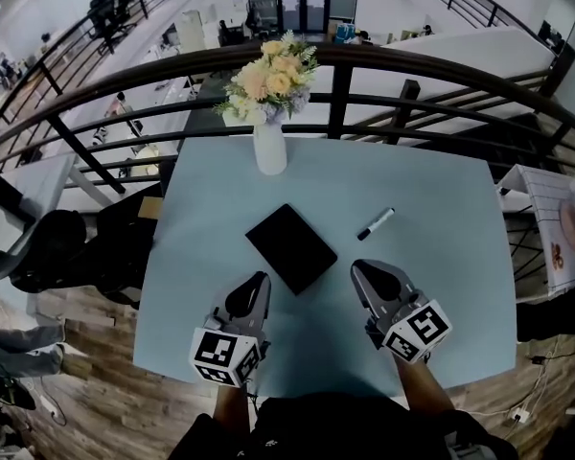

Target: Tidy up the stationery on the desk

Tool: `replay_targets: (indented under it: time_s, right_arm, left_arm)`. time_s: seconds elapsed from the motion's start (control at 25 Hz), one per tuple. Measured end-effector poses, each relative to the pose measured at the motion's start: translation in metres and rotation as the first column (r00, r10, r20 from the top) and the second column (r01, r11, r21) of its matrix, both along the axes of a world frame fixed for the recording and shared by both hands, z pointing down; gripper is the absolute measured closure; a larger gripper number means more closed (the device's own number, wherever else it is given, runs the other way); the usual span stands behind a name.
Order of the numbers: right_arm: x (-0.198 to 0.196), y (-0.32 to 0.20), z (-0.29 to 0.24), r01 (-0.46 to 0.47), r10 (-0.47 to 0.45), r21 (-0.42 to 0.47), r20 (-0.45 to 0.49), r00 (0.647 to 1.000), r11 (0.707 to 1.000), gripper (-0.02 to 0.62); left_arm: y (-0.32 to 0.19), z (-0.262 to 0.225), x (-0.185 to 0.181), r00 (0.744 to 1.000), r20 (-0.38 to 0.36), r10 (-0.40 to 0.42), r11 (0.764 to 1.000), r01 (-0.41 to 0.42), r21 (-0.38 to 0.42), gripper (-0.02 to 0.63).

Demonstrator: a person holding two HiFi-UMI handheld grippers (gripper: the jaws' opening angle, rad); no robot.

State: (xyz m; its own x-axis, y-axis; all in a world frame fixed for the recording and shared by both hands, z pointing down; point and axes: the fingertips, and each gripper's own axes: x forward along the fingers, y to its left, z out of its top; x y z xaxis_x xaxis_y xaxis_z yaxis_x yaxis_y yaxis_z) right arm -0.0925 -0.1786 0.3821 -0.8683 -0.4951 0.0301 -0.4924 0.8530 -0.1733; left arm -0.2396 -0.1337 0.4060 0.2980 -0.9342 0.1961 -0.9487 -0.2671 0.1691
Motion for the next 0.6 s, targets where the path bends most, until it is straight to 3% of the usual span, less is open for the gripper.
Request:
replay_targets:
  time_s: [0.6]
  right_arm:
    - [-0.022,-0.061,0.061,-0.037,0.030,-0.077,-0.096,0.995,0.996,0.571]
  left_arm:
    - [-0.056,0.061,-0.023,0.999,-0.045,-0.017,0.994,0.012,-0.111,0.555]
